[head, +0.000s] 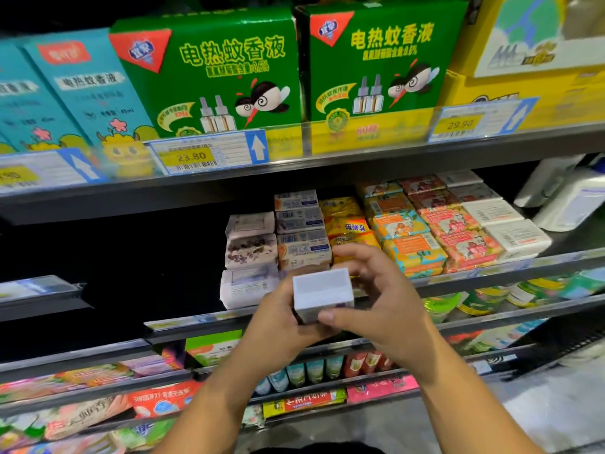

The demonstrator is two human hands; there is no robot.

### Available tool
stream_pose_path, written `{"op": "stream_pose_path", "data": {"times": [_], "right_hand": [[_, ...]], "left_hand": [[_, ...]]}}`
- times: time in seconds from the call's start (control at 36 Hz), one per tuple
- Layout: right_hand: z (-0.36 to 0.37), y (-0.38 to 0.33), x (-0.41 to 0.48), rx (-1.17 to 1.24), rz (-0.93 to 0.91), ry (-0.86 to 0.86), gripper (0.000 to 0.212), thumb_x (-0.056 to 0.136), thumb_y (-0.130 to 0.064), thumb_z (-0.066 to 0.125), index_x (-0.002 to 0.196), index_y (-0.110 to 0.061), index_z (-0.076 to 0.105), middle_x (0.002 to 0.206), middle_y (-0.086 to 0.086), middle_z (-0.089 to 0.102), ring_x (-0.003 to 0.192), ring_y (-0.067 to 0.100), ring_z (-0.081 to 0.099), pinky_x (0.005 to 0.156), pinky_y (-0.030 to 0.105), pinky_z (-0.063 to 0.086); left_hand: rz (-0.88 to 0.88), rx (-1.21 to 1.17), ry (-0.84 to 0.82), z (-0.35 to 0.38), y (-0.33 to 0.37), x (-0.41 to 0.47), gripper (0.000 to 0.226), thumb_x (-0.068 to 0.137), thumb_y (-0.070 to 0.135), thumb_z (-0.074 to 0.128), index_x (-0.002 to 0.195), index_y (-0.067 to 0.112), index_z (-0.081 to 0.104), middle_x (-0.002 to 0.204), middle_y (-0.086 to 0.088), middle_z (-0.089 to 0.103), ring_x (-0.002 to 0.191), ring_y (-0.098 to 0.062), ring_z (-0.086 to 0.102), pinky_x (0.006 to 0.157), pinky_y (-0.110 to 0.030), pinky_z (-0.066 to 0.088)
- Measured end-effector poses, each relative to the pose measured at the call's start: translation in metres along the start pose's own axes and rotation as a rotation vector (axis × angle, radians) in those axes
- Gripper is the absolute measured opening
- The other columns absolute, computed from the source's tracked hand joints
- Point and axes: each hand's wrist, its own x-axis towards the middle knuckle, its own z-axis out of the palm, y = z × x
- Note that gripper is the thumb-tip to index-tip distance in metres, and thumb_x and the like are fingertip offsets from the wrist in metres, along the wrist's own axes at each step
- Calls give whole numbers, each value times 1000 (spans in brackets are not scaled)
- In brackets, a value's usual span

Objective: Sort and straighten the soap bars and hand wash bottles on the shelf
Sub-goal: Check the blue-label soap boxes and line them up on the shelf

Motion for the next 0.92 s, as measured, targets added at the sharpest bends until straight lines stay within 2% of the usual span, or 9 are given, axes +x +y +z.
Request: {"op": "stream_pose_path", "data": {"times": [0.11,0.22,0.33,0.44,0.53,0.64,0.72,0.78,0.92], "right_hand": [[-9,2,3,40,16,45,67,58,-28,92,114,-47,62,105,-8,70,101,15,67,84,34,58],[-21,5,8,328,90,74,57,57,-22,88,109,-38,71,103,1,72,100,21,68,75,31,58],[-13,5,9,479,213,14,59,64,-25,90,117,-16,66,108,14,72,98,26,69,77,33,59],[-2,1,12,329,432,25,50,67,-41,86,99,-9,65,76,7,66,51,15,49,46,23,32],[-1,6,14,199,530,-8,73,61,-66,69,102,-6,68,68,15,55,40,14,27,44,22,13],[-3,7,16,91,551,-84,74,73,-63,64,110,1,61,69,14,66,37,14,27,40,19,13],[-5,4,20,50,518,-123,42,92,-45,63,124,-17,58,84,2,72,42,16,48,38,20,28],[-2,1,24,109,482,-139,36,97,-32,62,132,-28,54,106,3,71,57,23,65,43,25,46],[16,-11,37,371,380,-63,24,91,-34,62,113,-26,63,122,15,66,102,34,70,75,35,60]], "left_hand": [[-18,-28,80,-9,-2,-1,70,60,38,91,118,56,55,112,17,66,105,-12,67,84,-35,60],[31,-295,196,-22,10,0,71,60,18,90,122,30,57,104,0,72,98,-21,70,74,-35,60],[12,-475,288,-27,25,3,48,72,15,87,113,25,64,87,-8,67,79,-22,68,65,-33,57],[-218,-287,308,-30,26,5,2,95,21,64,97,20,64,71,-13,61,59,-27,52,47,-31,38],[-392,-96,136,-35,19,2,20,101,29,50,101,13,63,59,-13,59,49,-22,50,43,-27,28],[-414,7,86,-40,14,0,15,104,32,46,109,22,57,51,-4,56,41,-20,48,39,-24,25],[-350,15,128,-44,18,-2,14,104,35,48,118,32,49,55,-1,61,44,-22,53,40,-25,31],[-283,-45,155,-47,24,-2,21,104,27,50,124,31,48,83,-2,67,53,-19,63,42,-29,43],[-103,-205,218,-54,25,-2,29,99,17,57,123,33,52,105,7,68,89,-11,69,76,-34,61]]}}
